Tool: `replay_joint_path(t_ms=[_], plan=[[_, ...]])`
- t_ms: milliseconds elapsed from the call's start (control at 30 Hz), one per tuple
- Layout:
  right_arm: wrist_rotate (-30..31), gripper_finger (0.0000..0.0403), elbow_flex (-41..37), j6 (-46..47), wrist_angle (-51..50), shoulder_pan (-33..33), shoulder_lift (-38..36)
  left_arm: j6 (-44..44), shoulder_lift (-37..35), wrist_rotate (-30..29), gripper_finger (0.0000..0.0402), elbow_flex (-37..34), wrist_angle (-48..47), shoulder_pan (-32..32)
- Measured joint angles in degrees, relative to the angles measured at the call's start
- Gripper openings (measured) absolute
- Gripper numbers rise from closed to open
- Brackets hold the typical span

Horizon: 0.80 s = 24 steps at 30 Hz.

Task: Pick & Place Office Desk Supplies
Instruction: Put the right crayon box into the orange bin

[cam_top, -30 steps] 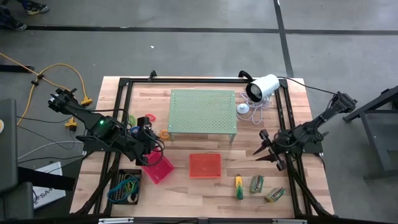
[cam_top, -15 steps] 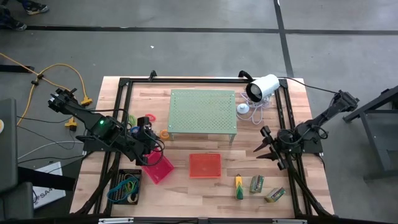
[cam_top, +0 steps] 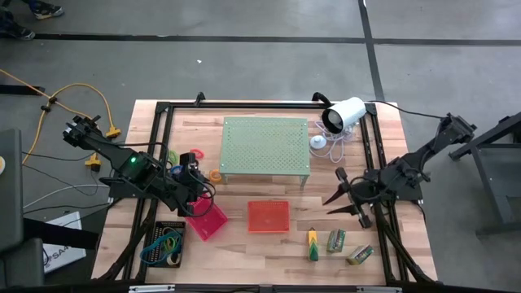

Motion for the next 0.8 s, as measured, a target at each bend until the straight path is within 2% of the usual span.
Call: replay_joint_path(t_ms=[433,533,800], plan=[[0.9,0.0106,19.0,3.5,-24.8,7.5,12.1,0.0,0.0,0.0,0.0139,0.0,0.0,0.0],[1.4,0.0106,21.7,4.8,-30.0,10.3,13.5,0.0,0.0,0.0,0.0138,0.0,0.0,0.0],[1.9,0.0106,23.7,17.8,-37.6,16.9,15.1,0.0,0.0,0.0,0.0139,0.0,0.0,0.0]])
